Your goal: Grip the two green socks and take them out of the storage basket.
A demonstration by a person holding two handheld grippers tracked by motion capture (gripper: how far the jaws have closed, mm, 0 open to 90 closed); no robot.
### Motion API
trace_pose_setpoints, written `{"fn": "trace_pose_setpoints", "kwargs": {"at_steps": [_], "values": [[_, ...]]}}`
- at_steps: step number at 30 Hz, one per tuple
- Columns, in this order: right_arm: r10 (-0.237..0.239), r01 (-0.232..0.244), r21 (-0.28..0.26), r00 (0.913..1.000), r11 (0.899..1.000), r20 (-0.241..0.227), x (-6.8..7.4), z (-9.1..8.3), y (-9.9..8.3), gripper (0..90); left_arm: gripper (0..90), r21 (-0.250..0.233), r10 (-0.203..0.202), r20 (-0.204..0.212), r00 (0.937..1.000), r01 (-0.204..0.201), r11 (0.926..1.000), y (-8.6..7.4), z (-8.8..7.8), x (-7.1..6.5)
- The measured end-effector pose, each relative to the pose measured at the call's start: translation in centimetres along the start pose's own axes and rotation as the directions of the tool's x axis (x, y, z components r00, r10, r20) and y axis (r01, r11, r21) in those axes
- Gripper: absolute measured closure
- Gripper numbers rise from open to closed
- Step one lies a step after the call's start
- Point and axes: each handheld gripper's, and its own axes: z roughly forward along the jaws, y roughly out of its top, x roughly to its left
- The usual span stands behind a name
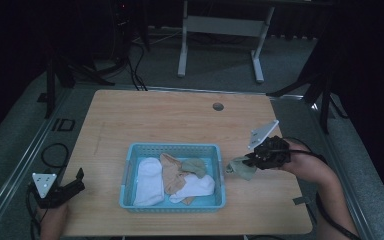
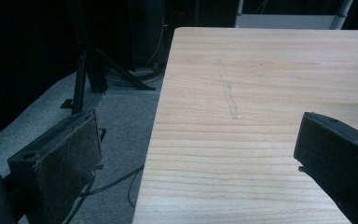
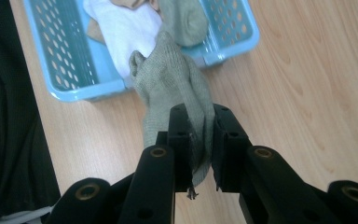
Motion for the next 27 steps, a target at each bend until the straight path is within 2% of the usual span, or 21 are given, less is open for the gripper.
{"fn": "trace_pose_setpoints", "kwargs": {"at_steps": [3, 4, 7, 8, 9, 12, 20, 27], "values": [[0.022, -0.022, -0.002, 0.9997, 1.0, 0.003, -0.3, 0.3, -0.8, 79.2, 0.4, -0.001, 0.0, 0.0, 1.0, 0.0, 1.0, 0.0, 0.0, 0.0], [0.044, -0.044, 0.015, 0.999, 0.999, 0.011, -0.6, 0.8, -1.7, 79.2, 0.3, 0.001, 0.0, 0.0, 1.0, 0.0, 1.0, 0.0, 0.0, 0.0], [0.062, -0.062, 0.028, 0.9981, 0.998, 0.006, -0.7, 1.5, -2.4, 79.1, 0.4, 0.003, 0.001, 0.0, 1.0, -0.001, 1.0, 0.0, 0.0, 0.0], [0.076, -0.076, 0.04, 0.9971, 0.996, 0.002, -0.8, 2.4, -3.3, 79.1, 0.3, 0.001, 0.001, -0.001, 1.0, -0.001, 1.0, 0.0, 0.0, 0.0], [0.076, -0.076, 0.04, 0.9971, 0.996, 0.002, -0.8, 2.4, -3.3, 79.1, 0.4, 0.001, 0.001, -0.001, 1.0, -0.001, 1.0, 0.0, 0.0, 0.0], [0.111, -0.11, 0.06, 0.9936, 0.992, -0.022, -0.9, 4.2, -5.0, 79.1, 0.3, 0.002, 0.001, -0.001, 1.0, -0.001, 1.0, 0.0, 0.0, 0.0], [0.146, -0.14, 0.099, 0.9875, 0.985, -0.059, -0.7, 6.9, -7.4, 79.1, 0.3, 0.001, 0.001, -0.002, 1.0, -0.001, 1.0, 0.0, 0.0, 0.0], [0.167, -0.157, 0.125, 0.9834, 0.98, -0.071, -0.6, 8.2, -8.5, 79.1, 0.4, 0.001, 0.001, -0.003, 1.0, -0.001, 1.0, 0.0, 0.0, -0.1]]}}
